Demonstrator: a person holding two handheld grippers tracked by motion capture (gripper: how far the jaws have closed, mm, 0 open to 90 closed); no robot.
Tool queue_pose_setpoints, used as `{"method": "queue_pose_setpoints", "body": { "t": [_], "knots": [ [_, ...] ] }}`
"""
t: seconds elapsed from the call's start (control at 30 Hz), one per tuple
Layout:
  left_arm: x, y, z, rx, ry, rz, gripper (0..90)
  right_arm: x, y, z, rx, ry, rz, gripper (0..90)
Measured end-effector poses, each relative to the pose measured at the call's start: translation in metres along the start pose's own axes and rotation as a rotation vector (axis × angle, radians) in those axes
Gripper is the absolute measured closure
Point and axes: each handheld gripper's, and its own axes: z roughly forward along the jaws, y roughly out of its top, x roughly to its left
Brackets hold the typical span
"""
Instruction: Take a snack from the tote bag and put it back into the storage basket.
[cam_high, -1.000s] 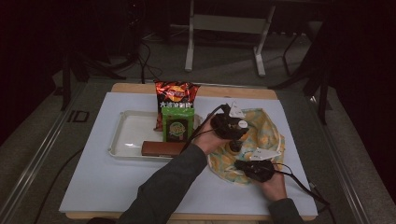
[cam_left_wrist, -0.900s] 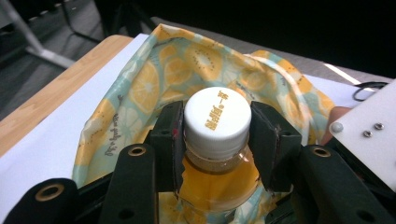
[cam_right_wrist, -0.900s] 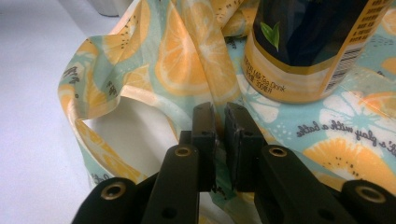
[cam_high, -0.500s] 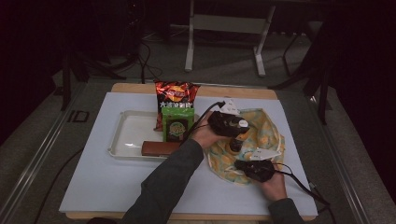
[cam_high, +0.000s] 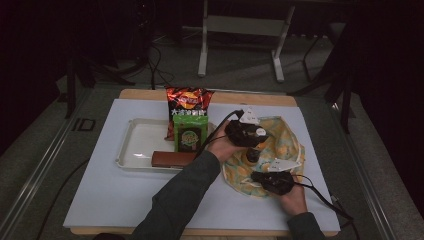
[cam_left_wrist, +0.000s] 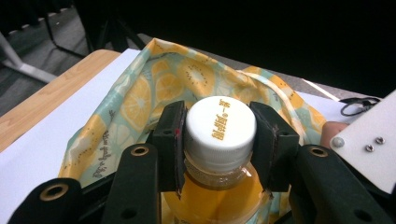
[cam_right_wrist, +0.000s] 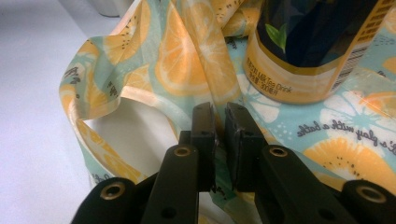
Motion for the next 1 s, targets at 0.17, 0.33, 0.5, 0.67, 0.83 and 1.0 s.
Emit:
{"method": "queue_pose_setpoints", "body": {
  "t": [0.17, 0.33, 0.5, 0.67, 0.83, 1.0],
  "knots": [
    [-0.006, 0.004, 0.001, 0.020, 0.028, 0.004, 58.1, 0.000, 0.000, 0.000, 0.001, 0.002, 0.003, 82.3],
    [-0.009, 0.006, 0.001, 0.021, 0.042, 0.001, 58.1, 0.000, 0.000, 0.000, 0.001, 0.001, 0.003, 82.3],
    [-0.010, 0.009, -0.005, 0.010, 0.045, -0.004, 58.1, 0.000, 0.000, 0.000, 0.001, 0.002, 0.005, 82.3],
    [-0.012, 0.011, -0.010, 0.001, 0.042, -0.003, 58.1, 0.000, 0.000, 0.000, 0.001, 0.002, 0.004, 82.3],
    [-0.015, 0.016, -0.017, -0.012, 0.035, -0.005, 58.1, 0.000, 0.000, 0.000, 0.001, 0.004, 0.005, 82.3],
    [-0.018, 0.020, -0.022, -0.018, 0.037, 0.001, 58.1, 0.000, 0.000, 0.000, 0.000, 0.005, 0.006, 82.3]
  ]
}}
